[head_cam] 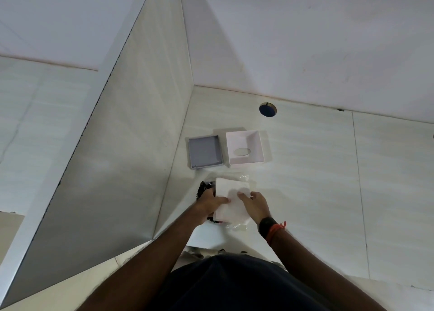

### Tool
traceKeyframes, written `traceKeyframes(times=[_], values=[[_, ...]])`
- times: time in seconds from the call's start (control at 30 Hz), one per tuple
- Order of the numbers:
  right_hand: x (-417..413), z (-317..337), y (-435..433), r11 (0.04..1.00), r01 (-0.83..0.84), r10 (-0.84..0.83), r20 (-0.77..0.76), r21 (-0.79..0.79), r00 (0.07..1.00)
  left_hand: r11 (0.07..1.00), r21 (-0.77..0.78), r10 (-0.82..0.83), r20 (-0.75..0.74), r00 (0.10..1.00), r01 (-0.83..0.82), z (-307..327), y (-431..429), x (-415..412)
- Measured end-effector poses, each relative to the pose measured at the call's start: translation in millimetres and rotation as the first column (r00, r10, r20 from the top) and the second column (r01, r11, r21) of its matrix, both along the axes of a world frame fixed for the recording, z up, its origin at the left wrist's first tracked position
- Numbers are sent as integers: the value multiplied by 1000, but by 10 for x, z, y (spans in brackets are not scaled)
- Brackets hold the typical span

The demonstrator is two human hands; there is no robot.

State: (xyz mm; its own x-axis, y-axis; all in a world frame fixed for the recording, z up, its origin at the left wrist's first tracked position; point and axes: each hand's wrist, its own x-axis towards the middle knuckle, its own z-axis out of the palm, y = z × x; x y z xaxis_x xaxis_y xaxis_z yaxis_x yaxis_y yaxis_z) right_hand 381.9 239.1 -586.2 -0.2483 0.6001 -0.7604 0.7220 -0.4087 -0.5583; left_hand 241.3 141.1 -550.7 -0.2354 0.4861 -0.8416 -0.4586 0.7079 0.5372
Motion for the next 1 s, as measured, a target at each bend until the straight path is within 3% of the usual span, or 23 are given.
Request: traceKeyframes(times=[0.17, 0.33, 0.7, 0.77, 0.93, 1.0], values=[[-1, 278, 74, 995, 87, -80, -152, 43, 985, 989, 142, 27, 46, 999, -33, 171, 29, -61], [-96, 548, 131, 998, 69, -62, -311, 12, 948, 964, 261, 19, 104, 994, -46, 259, 80, -154], [-255, 623, 29, 985, 35, 20, -314, 170, 949, 988, 149, 75, -217, 973, -43, 167, 126, -127], [-243, 636, 56, 990, 40, 6, -329, 134, 944, 987, 158, 64, -226, 972, -28, 167, 108, -134], [-48, 656, 215, 975, -4, -98, -449, -220, 888, 990, 140, 17, -222, 975, 15, 189, 133, -158], [21, 651, 276, 963, -24, -103, -446, -269, 889, 991, 118, -38, -246, 968, 69, 195, 176, -141]])
